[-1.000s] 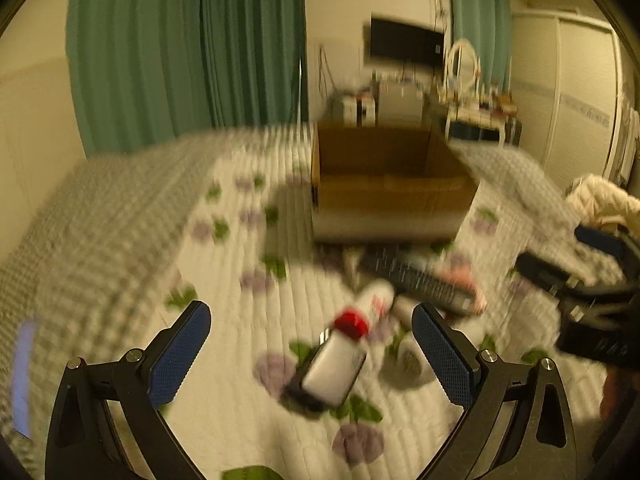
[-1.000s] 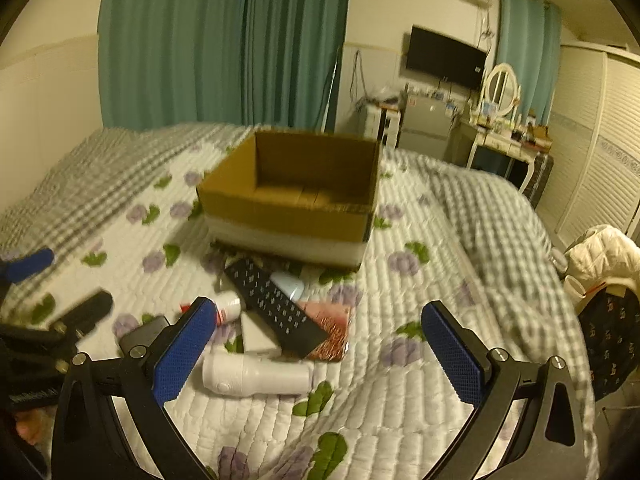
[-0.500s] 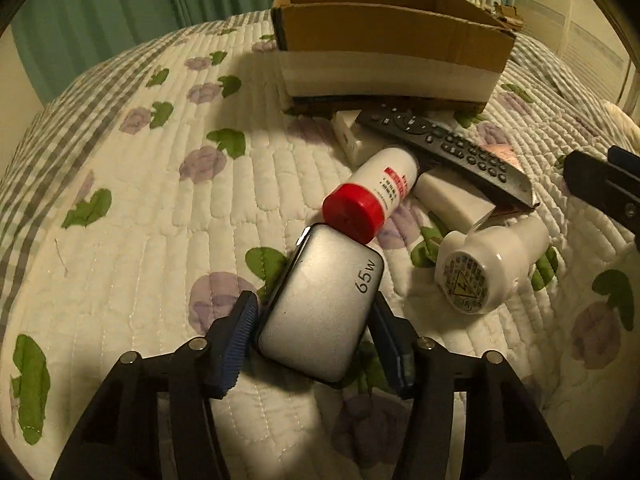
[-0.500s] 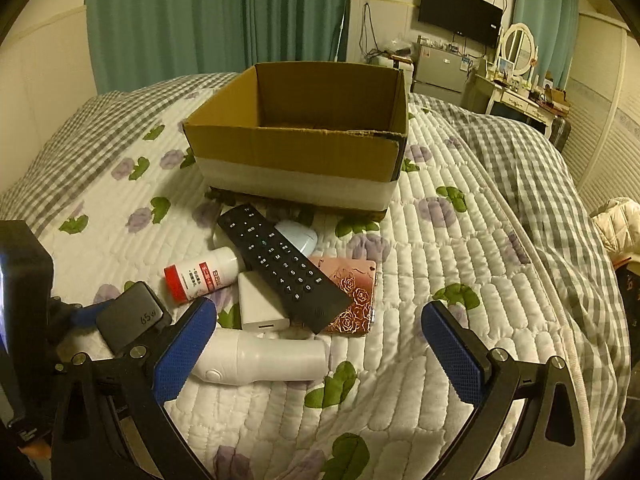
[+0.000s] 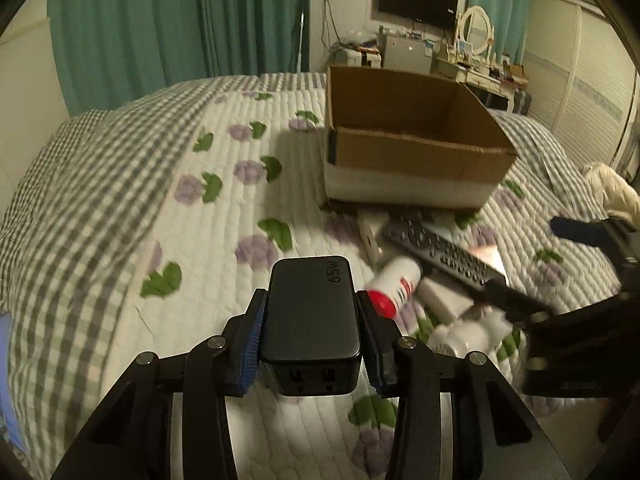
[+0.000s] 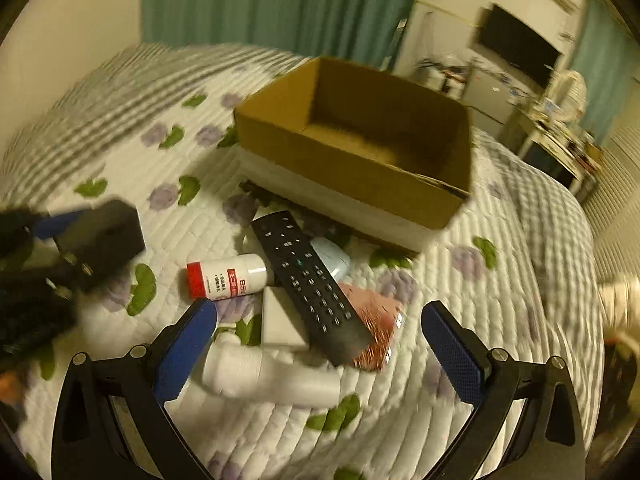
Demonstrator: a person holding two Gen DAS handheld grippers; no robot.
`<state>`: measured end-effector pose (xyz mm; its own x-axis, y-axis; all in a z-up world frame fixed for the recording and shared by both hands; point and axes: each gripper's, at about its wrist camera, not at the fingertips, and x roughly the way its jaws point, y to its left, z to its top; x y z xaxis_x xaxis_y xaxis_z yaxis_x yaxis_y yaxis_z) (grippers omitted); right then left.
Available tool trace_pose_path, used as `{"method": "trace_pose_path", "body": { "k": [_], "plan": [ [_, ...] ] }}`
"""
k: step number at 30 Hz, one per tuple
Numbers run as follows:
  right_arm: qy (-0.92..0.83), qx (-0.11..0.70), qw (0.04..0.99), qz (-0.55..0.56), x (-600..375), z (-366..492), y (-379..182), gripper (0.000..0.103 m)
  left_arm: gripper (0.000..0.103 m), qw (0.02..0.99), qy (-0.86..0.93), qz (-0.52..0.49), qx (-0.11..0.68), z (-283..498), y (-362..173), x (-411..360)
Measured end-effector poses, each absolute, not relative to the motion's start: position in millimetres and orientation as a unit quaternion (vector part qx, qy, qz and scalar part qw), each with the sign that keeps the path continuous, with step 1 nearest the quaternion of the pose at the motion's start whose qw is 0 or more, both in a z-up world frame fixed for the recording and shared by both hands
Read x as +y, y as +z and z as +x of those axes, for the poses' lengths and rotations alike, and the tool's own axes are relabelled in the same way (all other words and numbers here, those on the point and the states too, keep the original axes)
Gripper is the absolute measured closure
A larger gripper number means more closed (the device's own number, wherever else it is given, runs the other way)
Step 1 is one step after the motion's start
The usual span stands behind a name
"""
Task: Organize rigid objects
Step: 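Grasp the black charger with the left tool, then grasp the black TV remote with the right tool while the left tool holds the charger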
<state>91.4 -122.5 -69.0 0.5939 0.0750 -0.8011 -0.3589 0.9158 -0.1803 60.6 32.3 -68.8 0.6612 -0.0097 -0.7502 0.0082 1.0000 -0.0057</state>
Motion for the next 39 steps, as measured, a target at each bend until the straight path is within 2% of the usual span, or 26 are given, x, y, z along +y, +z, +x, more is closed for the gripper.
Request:
{"method": "trace_pose_path", "body": {
  "k": [2,3,4,8,10,13,16,18,28,39],
  "plan": [
    [0.125,0.44,0.869,-0.188,-118,106,-81,0.004,0.06,0.912,-0.004,-0.001,0.409,67,-67,33],
    [0.134,0.45,0.861,-0.193,-117,114,-90,0.01,0.06,0.913,-0.004,-0.001,0.409,70,-67,33],
    [0.142,0.461,0.855,-0.19,-116,121,-97,0.015,0.06,0.912,-0.005,0.0,0.41,72,-68,32],
    [0.154,0.492,0.842,-0.161,-120,144,-123,0.025,0.06,0.91,-0.006,0.003,0.414,80,-73,26],
    [0.167,0.506,0.833,-0.146,-121,152,-133,0.036,0.06,0.908,-0.006,0.004,0.418,83,-75,24],
    [0.177,0.516,0.829,-0.127,-124,160,-143,0.038,0.06,0.907,-0.006,0.005,0.421,88,-78,20],
    [0.187,0.512,0.831,-0.114,-127,159,-142,0.055,0.06,0.905,-0.006,0.008,0.426,90,-80,17],
    [0.184,0.504,0.836,-0.114,-129,153,-138,0.06,0.06,0.904,-0.005,0.007,0.428,92,-80,16],
    [0.188,0.443,0.871,-0.101,-149,119,-60,0.062,0.06,0.911,-0.018,0.013,0.412,85,-54,1],
    [0.171,0.389,0.899,-0.11,-151,152,40,0.062,0.06,0.937,-0.043,0.008,0.345,113,24,-15]
  ]
}}
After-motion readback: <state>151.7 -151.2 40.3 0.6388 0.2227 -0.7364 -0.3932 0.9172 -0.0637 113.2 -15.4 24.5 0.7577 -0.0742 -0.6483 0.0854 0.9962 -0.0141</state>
